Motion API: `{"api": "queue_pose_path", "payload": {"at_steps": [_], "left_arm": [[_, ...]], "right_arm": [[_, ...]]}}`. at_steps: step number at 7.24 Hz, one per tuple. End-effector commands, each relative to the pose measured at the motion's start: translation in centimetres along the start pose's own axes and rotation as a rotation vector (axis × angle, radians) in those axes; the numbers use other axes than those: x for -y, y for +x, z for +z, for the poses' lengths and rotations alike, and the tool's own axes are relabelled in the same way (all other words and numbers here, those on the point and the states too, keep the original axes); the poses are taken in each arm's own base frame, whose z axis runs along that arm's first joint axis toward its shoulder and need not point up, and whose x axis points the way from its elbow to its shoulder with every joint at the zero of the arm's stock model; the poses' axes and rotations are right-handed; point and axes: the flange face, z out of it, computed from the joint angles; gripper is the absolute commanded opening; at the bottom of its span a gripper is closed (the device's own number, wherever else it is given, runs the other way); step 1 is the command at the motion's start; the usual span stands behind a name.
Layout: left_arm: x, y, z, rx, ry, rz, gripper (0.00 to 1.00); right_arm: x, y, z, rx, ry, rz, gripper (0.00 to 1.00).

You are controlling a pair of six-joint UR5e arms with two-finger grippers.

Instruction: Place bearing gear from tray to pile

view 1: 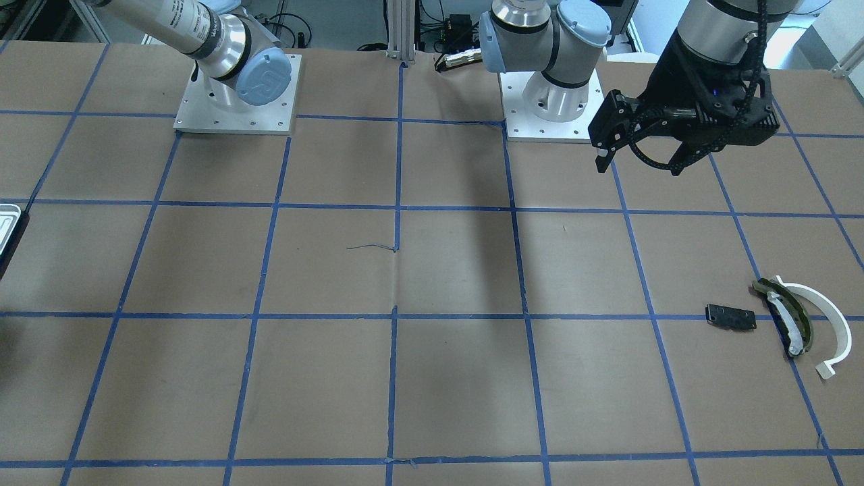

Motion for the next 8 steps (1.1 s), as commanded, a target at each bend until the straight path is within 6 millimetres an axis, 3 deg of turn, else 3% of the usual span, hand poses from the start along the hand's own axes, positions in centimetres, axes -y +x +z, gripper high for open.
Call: {"api": "queue_pose_path", "payload": {"at_steps": [1, 2, 5, 7, 8], "left_arm": [[-0.1, 0.0, 0.0, 0.000, 0.000, 0.001, 1.00], [-0.1, 0.0, 0.1, 0.000, -0.002, 0.000, 1.00], [-0.1, 0.0, 0.0, 0.000, 0.000, 0.000, 1.00], [-0.1, 0.0, 0.0, 0.000, 0.000, 0.001, 1.00], [-0.1, 0.0, 0.0, 0.000, 0.000, 0.000, 1.00]], "right_arm": [[-0.4, 1.1, 3.3, 0.009, -0.009, 0.024, 0.92], [-0.3, 1.3, 4.7, 0.012, -0.017, 0.070, 0.92], [-0.3, 1.3, 5.4, 0.023, -0.018, 0.083, 0.90], [-0.2, 1.2, 6.1, 0.033, -0.017, 0.083, 0.81], [-0.2, 1.3, 6.5, 0.037, -0.024, 0.081, 0.72]]}}
